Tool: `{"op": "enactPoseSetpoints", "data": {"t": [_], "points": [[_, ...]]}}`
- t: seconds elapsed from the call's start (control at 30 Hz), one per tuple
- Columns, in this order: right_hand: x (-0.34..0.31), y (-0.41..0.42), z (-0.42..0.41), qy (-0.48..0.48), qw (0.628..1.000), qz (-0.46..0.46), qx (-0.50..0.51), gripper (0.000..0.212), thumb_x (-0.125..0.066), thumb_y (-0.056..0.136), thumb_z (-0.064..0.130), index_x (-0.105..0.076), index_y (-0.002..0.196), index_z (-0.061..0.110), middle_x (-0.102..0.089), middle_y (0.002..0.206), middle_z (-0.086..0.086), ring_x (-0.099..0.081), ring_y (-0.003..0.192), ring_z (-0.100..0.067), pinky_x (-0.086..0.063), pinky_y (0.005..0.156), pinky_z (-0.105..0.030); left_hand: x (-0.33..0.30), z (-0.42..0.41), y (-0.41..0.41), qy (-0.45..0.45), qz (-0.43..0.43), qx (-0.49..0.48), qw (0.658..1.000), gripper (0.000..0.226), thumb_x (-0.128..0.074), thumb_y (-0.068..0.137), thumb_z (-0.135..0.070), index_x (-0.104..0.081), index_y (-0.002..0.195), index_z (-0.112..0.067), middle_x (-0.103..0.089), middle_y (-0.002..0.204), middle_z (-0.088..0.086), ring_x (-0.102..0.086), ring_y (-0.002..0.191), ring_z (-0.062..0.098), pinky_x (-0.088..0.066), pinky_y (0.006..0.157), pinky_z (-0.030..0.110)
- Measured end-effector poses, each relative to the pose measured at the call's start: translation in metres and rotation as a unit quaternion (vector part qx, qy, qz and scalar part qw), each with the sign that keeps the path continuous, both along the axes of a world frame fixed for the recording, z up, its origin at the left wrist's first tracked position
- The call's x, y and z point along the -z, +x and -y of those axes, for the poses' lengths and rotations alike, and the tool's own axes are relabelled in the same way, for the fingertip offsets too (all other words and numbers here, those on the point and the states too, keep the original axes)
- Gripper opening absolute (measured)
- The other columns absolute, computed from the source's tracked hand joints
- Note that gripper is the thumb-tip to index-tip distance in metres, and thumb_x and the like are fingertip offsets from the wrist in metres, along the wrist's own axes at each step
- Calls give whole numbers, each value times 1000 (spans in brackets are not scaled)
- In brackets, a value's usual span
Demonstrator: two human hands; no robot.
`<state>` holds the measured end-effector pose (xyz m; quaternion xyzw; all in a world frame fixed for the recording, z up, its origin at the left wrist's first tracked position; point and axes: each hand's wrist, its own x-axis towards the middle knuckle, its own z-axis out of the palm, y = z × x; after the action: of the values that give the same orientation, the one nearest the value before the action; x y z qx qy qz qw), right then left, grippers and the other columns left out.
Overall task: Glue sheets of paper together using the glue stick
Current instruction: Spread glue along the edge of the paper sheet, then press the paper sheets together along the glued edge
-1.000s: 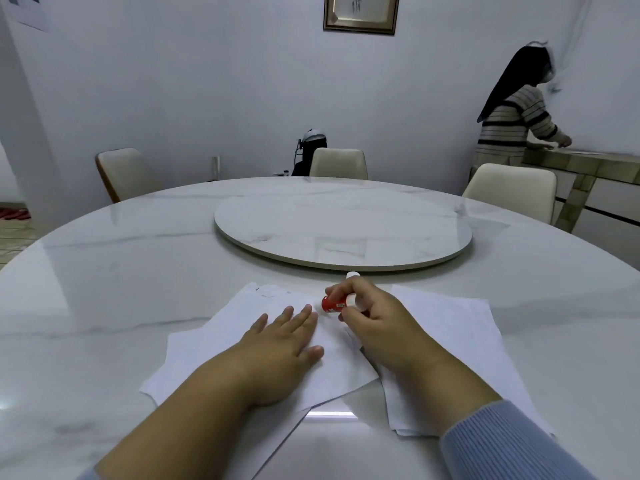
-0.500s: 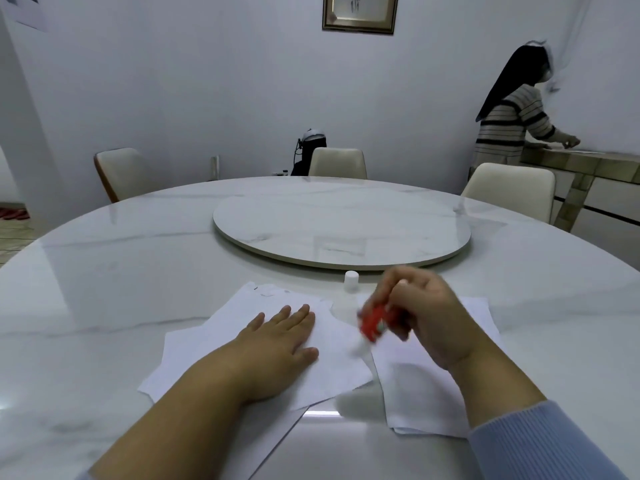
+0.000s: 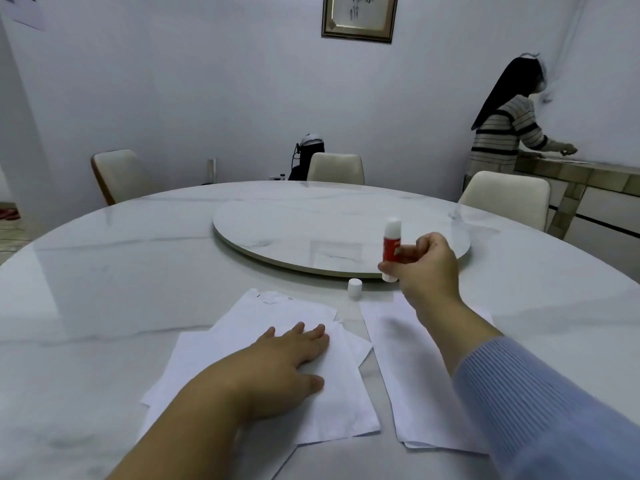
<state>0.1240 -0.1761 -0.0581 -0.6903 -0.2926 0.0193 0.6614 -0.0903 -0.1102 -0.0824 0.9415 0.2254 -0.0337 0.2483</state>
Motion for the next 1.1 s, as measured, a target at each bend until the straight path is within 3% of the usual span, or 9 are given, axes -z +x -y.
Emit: {"op": "enactPoseSetpoints", "data": {"t": [0.17, 0.43, 0.57, 0.63, 0.7, 0.77, 0.8, 0.93, 1.1], "points": [[20, 17, -26, -97, 994, -43, 22, 51, -82, 65, -1, -43, 93, 18, -55, 81, 9, -55, 76, -12, -41, 65, -22, 4, -4, 2, 5, 3, 21, 1000, 62, -39, 96, -34, -7, 149, -40, 2, 152, -30, 12, 130, -12, 11, 103, 17], [39, 21, -34, -76, 995, -66, 28, 45, -74, 68, -5, -36, 73, 19, -53, 77, 2, -46, 59, -12, -39, 48, -18, 6, -5, 3, 25, -1, 29, 999, 62, -38, 96, -34, -6, 149, -38, 4, 156, -25, 9, 141, -4, 11, 101, 17], [25, 27, -10, -66, 996, -11, 51, 56, -90, 58, 13, -36, 70, 20, -53, 79, 2, -47, 66, -18, -40, 56, -27, 6, -6, 3, 30, -6, 37, 999, 62, -37, 96, -34, -6, 149, -38, 4, 156, -25, 9, 140, -6, 12, 103, 17], [10, 35, 10, -135, 990, 36, -2, 52, -92, 55, 17, -42, 70, 19, -59, 81, -1, -50, 69, -19, -43, 62, -31, 5, -6, 3, 24, -9, 36, 999, 61, -37, 96, -34, -6, 149, -39, 4, 156, -26, 11, 133, -12, 12, 102, 16], [0, 41, 32, -354, 923, 105, -106, 42, -90, 54, 28, -56, 79, 23, -64, 94, -1, -58, 84, -19, -47, 76, -33, 4, -6, 4, 16, -13, 34, 999, 61, -37, 97, -35, -6, 149, -40, 4, 155, -28, 10, 121, -16, 11, 100, 15], [-3, 38, 53, -562, 793, 176, -158, 60, -87, 55, 44, -60, 108, 35, -57, 110, 7, -56, 101, -14, -44, 88, -28, 4, -6, 4, 18, -16, 36, 999, 61, -37, 97, -35, -6, 149, -39, 4, 155, -27, 10, 125, -16, 12, 103, 16], [-2, 37, 59, -597, 762, 193, -158, 73, -85, 56, 47, -55, 122, 36, -54, 115, 10, -53, 105, -12, -42, 91, -26, 4, -6, 4, 20, -16, 37, 999, 61, -37, 97, -35, -7, 149, -39, 4, 155, -27, 10, 129, -15, 12, 105, 17], [1, 26, 68, -552, 796, 211, -130, 91, -86, 59, 40, -43, 138, 33, -54, 130, 10, -54, 110, -11, -42, 97, -27, 3, -3, 2, 4, -10, 24, 1000, 60, -38, 97, -36, -7, 148, -42, 8, 134, -39, 10, 114, -15, 8, 106, 16], [2, 16, 73, -515, 822, 210, -122, 87, -87, 64, 30, -41, 137, 38, -58, 114, 10, -59, 98, -13, -48, 88, -29, 1, -1, 1, -3, -2, 14, 1000, 59, -38, 97, -37, -8, 147, -45, 13, 121, -39, 11, 111, -15, 5, 108, 18]]}}
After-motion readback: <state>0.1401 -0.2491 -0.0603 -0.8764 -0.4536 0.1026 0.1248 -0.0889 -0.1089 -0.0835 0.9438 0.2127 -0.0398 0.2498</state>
